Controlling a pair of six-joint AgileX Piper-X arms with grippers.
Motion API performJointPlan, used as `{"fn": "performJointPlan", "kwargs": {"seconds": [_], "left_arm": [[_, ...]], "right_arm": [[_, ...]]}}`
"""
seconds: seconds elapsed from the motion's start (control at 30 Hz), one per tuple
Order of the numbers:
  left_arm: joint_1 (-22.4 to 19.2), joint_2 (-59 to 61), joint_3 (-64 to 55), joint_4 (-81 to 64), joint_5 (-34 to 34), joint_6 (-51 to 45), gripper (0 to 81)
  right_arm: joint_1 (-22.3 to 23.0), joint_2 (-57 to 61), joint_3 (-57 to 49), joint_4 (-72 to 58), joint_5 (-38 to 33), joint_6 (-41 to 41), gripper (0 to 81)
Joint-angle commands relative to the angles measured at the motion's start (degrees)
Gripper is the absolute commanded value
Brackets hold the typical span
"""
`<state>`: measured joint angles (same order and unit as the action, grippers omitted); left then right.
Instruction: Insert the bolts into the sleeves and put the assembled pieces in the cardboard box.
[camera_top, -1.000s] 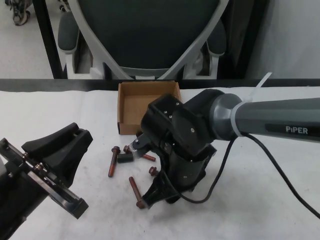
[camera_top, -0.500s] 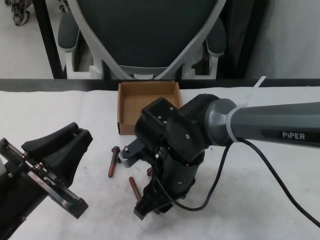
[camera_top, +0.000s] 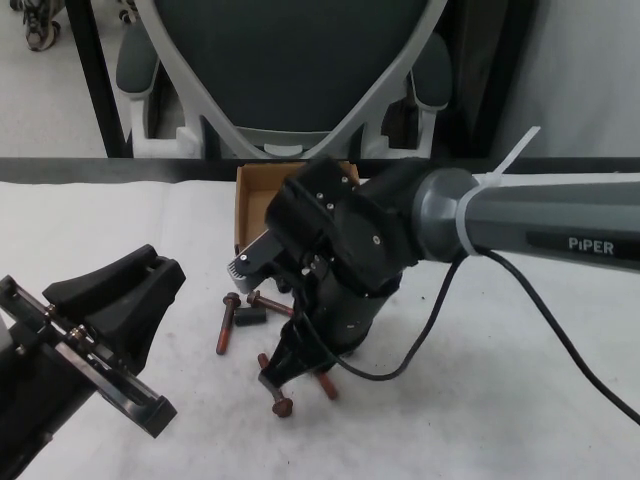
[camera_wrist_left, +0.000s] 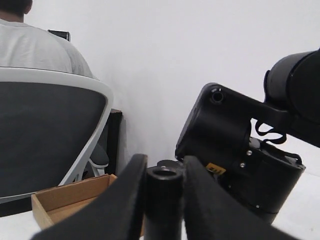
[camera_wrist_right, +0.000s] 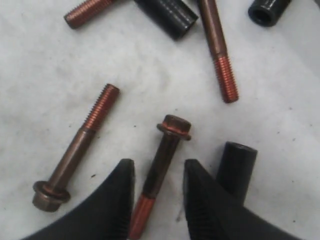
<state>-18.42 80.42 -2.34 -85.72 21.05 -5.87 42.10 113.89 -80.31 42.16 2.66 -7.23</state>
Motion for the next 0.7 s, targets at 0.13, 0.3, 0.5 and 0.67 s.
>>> {"fn": "performJointPlan", "kwargs": {"seconds": [0.13,0.3,0.5,0.67], "left_arm": [[-0.06,-0.69,-0.01,-3.25,2.65,1.94,0.8],[-0.06,-0.69,-0.01,-3.25,2.65,1.94,0.8],[-0.06,-0.69,-0.01,-3.25,2.65,1.94,0.8],[-0.06,-0.69,-0.01,-3.25,2.65,1.94,0.8]], "right_arm": [[-0.44,1.04,-0.55,3.14,-0.41,-2.22,31.9],[-0.44,1.95,-0.55,3.13,-1.3,-2.21,39.1],[-0.44,4.64,-2.62,3.63,-1.91,-2.21,39.0],[-0.44,6.99,-5.29,4.69,-2.13,-2.21,39.0]]}}
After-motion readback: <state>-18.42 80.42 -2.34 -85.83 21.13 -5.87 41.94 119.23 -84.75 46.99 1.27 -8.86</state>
